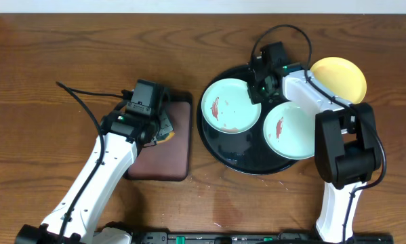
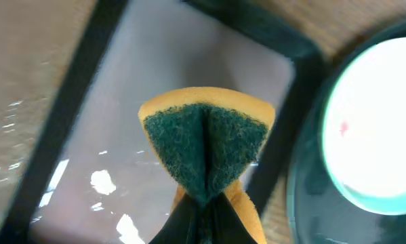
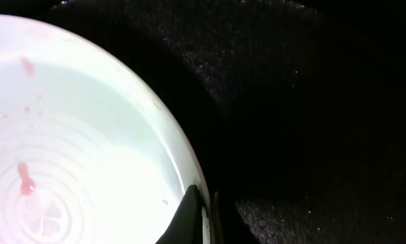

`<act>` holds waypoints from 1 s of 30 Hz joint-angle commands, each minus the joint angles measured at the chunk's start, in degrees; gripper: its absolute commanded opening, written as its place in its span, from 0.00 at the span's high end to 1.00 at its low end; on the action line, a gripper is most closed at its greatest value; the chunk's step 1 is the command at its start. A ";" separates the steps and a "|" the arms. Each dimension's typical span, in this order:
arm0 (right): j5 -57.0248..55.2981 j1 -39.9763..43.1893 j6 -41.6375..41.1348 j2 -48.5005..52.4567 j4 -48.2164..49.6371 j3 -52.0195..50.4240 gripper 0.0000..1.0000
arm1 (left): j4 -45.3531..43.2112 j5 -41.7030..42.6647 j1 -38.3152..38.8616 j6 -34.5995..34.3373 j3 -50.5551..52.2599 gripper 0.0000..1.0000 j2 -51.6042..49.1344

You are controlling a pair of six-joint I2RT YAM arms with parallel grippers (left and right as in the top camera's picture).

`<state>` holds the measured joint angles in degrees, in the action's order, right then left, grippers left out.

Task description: Clean dirty plates on tray and stack at the side

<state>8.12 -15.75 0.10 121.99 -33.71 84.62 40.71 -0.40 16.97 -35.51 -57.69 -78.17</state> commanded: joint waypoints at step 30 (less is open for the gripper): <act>5.88 -0.11 22.40 1.20 -19.37 -1.33 0.99 | -32.17 9.03 14.45 -8.87 0.15 0.92 -18.08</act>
<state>13.54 -15.68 19.22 121.05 -52.31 85.43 10.09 8.67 31.29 -39.81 -57.56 -94.24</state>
